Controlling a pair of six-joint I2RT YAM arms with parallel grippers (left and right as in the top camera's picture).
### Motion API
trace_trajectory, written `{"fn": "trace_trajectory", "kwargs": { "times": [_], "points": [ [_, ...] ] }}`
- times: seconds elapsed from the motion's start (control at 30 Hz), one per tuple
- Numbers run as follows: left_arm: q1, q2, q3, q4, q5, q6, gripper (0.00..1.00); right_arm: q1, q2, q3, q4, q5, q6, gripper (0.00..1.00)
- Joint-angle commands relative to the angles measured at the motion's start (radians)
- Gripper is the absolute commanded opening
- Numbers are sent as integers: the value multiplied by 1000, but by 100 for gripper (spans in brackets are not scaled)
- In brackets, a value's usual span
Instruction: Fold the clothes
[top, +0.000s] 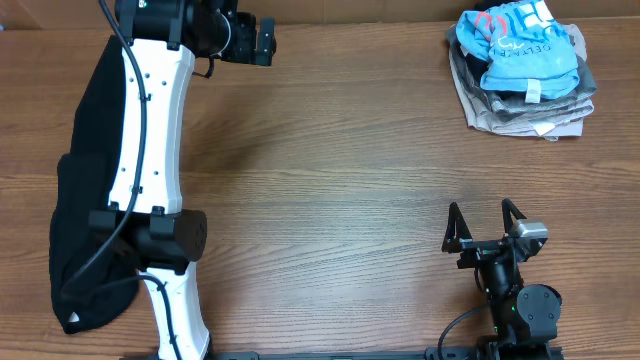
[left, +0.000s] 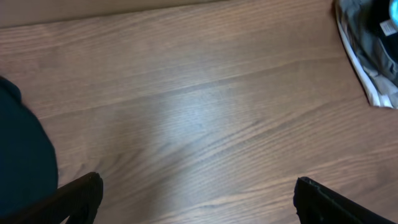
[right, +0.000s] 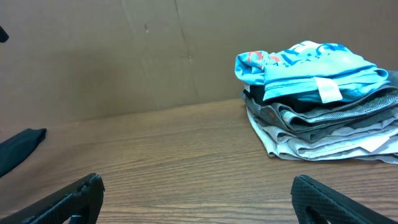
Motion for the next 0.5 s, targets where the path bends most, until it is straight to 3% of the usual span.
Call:
{"fn": "trace_trajectory", "kwargs": {
  "times": [0.0,0.17,0.27,0.33,0.47],
  "points": [
    [-44,-154,-95,11,-5,2,100,2,-10,-10,4,9,4,100],
    [-66,-405,-427,62,-15,10,100,2,-10,-10,4,8,4,100],
    [-47,-566,-655,171,-74,29,100,2,-10,-10,4,9,4,100],
    [-14,-663,-803,304,-72,4,100,2,-10,-10,4,9,4,100],
    [85,-867,-1174,723,-1,-92,100,2,-10,-10,4,9,4,100]
  ]
}}
